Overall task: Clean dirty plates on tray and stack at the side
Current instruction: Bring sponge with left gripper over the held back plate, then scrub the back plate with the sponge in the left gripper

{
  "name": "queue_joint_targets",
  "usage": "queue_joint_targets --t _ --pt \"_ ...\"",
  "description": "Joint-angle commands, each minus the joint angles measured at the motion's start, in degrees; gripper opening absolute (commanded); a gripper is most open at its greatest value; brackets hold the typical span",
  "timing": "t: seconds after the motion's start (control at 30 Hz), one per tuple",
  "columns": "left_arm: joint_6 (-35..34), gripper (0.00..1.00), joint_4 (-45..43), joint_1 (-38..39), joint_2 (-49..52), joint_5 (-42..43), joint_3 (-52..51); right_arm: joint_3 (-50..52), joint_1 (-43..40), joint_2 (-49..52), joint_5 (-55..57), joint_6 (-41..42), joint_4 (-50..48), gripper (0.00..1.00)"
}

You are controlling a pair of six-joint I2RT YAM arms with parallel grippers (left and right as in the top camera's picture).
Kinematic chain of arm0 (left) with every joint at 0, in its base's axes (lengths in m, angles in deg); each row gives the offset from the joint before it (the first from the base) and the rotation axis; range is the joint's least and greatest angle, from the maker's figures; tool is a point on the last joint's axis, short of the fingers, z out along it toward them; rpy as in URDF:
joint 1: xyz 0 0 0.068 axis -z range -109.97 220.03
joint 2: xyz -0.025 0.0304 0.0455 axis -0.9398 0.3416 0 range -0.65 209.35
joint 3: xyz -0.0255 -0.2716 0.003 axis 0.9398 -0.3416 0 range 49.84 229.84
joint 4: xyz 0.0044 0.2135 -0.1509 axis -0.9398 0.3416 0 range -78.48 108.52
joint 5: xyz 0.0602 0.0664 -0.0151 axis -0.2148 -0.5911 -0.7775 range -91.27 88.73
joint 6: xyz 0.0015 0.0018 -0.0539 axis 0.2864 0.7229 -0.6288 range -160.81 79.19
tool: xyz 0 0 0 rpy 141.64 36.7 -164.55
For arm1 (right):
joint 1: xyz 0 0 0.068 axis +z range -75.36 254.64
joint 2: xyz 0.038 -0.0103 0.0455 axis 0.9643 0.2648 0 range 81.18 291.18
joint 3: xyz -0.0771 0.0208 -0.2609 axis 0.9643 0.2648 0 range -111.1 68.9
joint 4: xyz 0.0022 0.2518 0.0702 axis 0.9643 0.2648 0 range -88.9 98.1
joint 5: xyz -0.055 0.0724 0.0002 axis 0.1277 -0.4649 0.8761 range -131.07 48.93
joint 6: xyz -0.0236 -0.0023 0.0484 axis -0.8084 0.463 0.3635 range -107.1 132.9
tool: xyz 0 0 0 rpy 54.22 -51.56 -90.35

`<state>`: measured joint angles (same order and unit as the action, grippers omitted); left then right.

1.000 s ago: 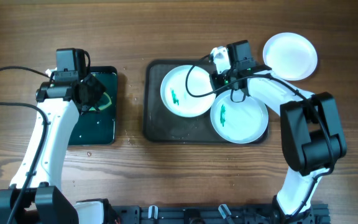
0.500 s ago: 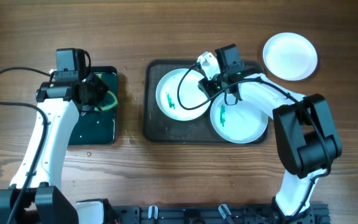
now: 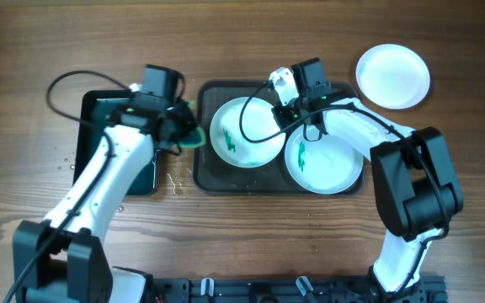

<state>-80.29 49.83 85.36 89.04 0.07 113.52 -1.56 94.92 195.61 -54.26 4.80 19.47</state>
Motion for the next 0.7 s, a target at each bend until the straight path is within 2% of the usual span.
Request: queue_joint_targets --t 0.0,0.23,0.33,0.47,0.6,0.67 --pt "-6.23 0.04 -4.00 4.63 1.77 2.29 0.07 -0.57 0.17 0.26 -0.57 8.55 6.25 0.04" --pt "-12.09 0.04 -12.59 12.37 8.68 2.27 0.07 -0.74 0.17 -1.42 -1.05 18.84 12.59 0.04" --pt "-14.80 0.04 -14.45 13.33 11.80 2.32 0.07 -0.74 0.17 -1.42 -3.76 18.82 12.57 0.17" --pt "-15.19 0.04 -17.38 13.68 15.23 4.66 0.07 -0.74 0.17 -1.42 -3.76 18.73 12.37 0.04" --pt "-14.43 0.04 -16.79 13.81 17.49 4.42 0.07 -0.74 0.17 -1.42 -3.78 18.82 12.07 0.04" --pt "-10.49 0.04 -16.70 13.81 18.64 3.98 0.07 -0.74 0.17 -1.42 -3.78 18.82 11.69 0.04"
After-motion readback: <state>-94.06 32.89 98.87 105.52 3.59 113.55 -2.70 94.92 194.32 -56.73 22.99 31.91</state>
